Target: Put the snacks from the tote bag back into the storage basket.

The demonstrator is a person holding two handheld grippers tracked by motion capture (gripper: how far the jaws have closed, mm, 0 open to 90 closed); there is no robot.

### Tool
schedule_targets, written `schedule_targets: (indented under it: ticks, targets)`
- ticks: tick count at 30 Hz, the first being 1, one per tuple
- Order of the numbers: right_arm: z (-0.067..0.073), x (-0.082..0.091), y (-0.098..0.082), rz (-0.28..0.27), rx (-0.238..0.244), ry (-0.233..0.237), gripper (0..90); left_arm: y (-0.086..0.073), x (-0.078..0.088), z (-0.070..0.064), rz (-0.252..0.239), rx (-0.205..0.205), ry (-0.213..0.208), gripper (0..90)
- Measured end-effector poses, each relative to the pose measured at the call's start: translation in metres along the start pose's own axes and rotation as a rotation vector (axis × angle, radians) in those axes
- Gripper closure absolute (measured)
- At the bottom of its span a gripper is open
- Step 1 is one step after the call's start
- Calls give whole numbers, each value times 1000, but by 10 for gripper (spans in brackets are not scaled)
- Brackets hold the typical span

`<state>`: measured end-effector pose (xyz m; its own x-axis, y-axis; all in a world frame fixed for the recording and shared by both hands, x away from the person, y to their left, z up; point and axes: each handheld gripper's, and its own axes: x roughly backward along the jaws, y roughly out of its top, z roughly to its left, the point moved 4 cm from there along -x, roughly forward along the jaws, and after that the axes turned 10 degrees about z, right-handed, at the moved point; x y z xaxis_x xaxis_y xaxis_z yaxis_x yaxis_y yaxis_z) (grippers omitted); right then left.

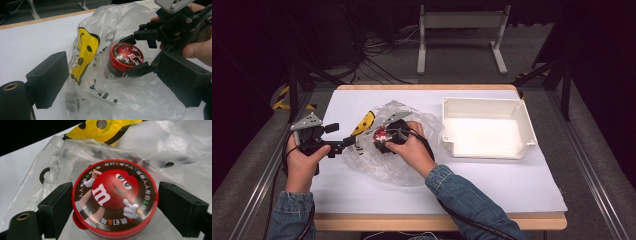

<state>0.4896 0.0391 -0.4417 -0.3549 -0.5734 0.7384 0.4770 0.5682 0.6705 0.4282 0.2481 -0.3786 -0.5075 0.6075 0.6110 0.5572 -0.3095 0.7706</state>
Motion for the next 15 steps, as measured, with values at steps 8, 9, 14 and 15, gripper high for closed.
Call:
schedule_targets:
  ticks: [8, 9, 14, 15]
  targets:
    - [1, -11, -3, 3, 5, -25, 176, -1, -3, 0, 6, 1, -9, 112]
    - [1, -11, -3, 1, 9, -24, 189, -1, -3, 0, 6, 5, -11, 112]
    - [3, -8, -2, 3, 34, -31, 237, -1, -4, 0, 7, 8, -12, 112]
    - [4, -8, -2, 2, 36, -32, 238, -1, -4, -1, 7, 8, -12, 112]
